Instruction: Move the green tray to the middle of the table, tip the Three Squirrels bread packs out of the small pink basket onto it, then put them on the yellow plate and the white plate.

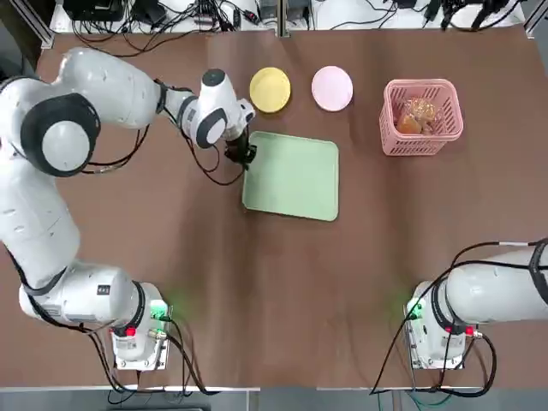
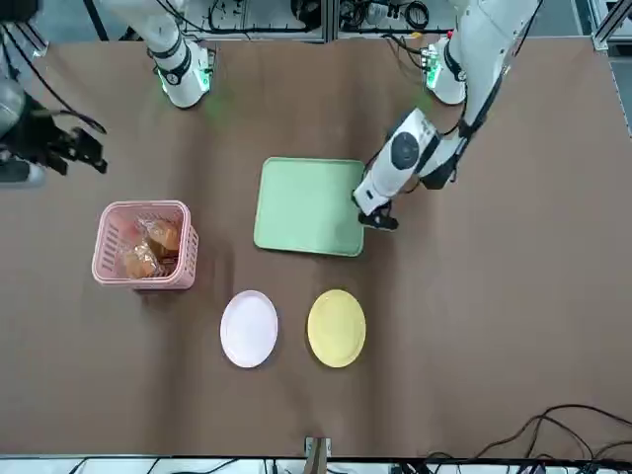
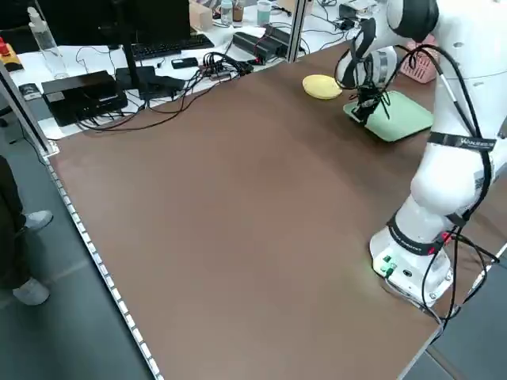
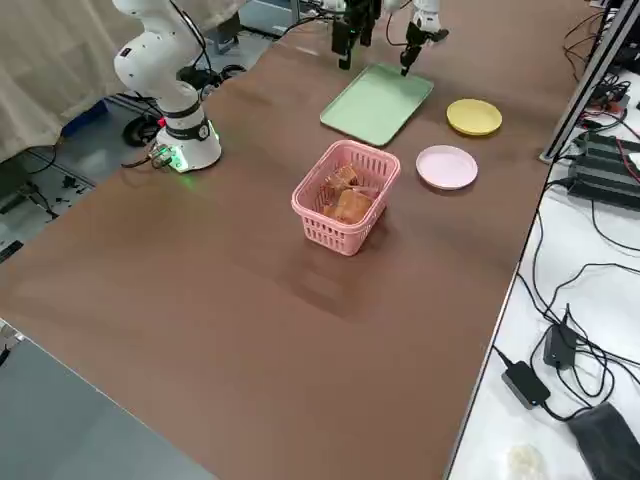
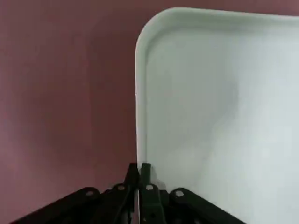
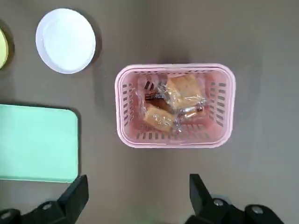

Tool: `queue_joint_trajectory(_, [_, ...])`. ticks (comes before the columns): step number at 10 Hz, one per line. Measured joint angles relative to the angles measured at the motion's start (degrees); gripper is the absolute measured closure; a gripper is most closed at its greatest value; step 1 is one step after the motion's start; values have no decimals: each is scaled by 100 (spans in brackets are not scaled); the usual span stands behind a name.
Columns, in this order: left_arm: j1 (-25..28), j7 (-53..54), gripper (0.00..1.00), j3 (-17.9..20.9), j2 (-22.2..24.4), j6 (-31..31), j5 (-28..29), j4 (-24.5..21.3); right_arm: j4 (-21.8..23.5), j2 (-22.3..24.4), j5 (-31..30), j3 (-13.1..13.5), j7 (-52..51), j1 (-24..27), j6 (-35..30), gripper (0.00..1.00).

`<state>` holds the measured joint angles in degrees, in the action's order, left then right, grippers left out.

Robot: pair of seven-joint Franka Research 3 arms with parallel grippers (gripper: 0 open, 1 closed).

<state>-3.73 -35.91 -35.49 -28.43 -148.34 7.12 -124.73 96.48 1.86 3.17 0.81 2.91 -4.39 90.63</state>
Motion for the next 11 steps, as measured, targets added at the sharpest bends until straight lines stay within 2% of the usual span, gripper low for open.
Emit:
queue_joint_trajectory(2, [11, -1, 67, 31, -128, 0, 0, 128, 650, -56, -2, -1, 0, -116, 752, 4])
queue_joint_trajectory(4, [155, -3, 38, 114, -36, 46, 0, 276, 1347, -105, -3, -2, -1, -195, 1459, 4])
queue_joint_trajectory(5, [388, 9, 23, 190, 142, 397, 57, 459, 1618, -111, -3, -3, -1, -265, 1713, 4])
queue_joint_trajectory(6, [731, 85, 9, 208, 385, 1095, 225, 756, 1856, -122, -3, -6, -1, -367, 1963, 4])
queue_joint_trajectory(7, [1037, 249, 0, 212, 636, 1675, 414, 993, 2099, -147, -3, -8, 0, -490, 2262, 4])
queue_joint_trajectory(9, [1625, 952, 0, 218, 970, 2060, 541, 1222, 2432, -351, -3, -11, 98, -710, 2776, 4])
queue_joint_trajectory(11, [2104, 1780, 0, 215, 1159, 2481, 547, 1539, 2474, -682, -3, -12, 173, -842, 3138, 5])
